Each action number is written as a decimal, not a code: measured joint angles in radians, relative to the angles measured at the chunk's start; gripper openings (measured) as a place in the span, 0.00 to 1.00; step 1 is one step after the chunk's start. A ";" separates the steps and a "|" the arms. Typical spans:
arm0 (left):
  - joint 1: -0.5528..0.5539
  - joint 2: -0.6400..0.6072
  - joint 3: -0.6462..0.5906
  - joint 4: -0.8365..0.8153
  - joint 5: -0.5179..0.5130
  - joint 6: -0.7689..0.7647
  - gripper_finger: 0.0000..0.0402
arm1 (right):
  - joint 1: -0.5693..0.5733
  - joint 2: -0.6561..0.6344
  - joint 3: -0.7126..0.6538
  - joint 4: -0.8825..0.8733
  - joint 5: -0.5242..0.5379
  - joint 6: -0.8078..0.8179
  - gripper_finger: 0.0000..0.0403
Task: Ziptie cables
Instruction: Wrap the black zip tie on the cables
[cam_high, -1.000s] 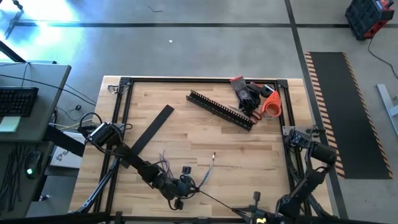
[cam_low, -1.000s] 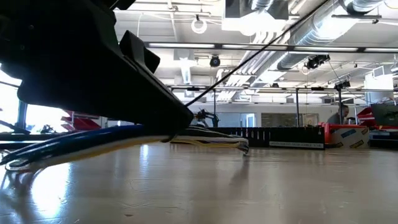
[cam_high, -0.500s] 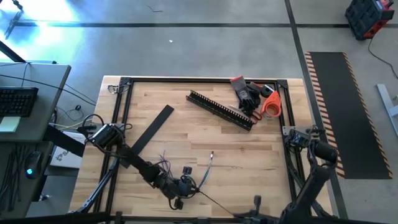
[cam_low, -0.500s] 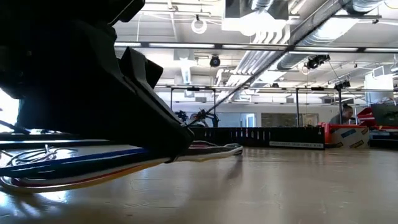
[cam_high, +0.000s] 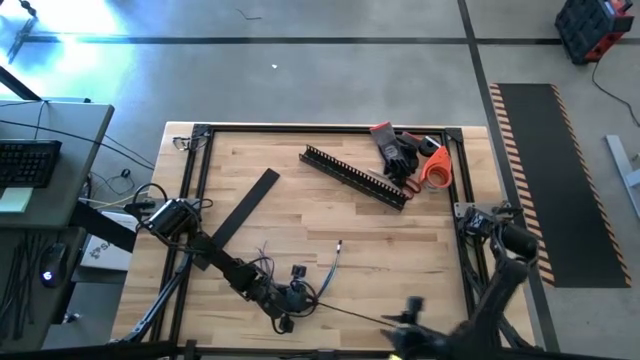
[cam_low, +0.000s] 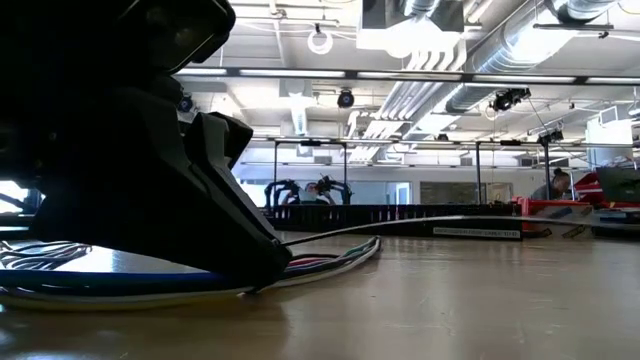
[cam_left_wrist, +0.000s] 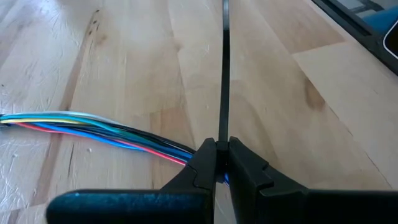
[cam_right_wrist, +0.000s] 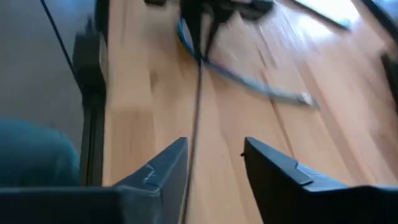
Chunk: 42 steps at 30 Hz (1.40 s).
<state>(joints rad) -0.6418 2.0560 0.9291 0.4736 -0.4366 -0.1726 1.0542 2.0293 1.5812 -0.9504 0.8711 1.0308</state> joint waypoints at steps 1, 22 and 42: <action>0.000 0.000 0.000 0.000 0.001 -0.004 0.01 | -0.024 0.000 -0.028 0.103 0.003 -0.080 0.38; 0.001 0.001 0.000 0.041 -0.018 -0.033 0.01 | -0.348 0.149 -0.399 1.230 -0.212 -0.656 0.35; 0.000 0.001 0.001 0.049 -0.032 -0.011 0.13 | -0.349 0.160 -0.399 1.241 -0.147 -0.600 0.02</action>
<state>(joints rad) -0.6418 2.0571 0.9302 0.5224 -0.4688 -0.1840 0.7048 2.1895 1.1824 0.2904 0.7245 0.4309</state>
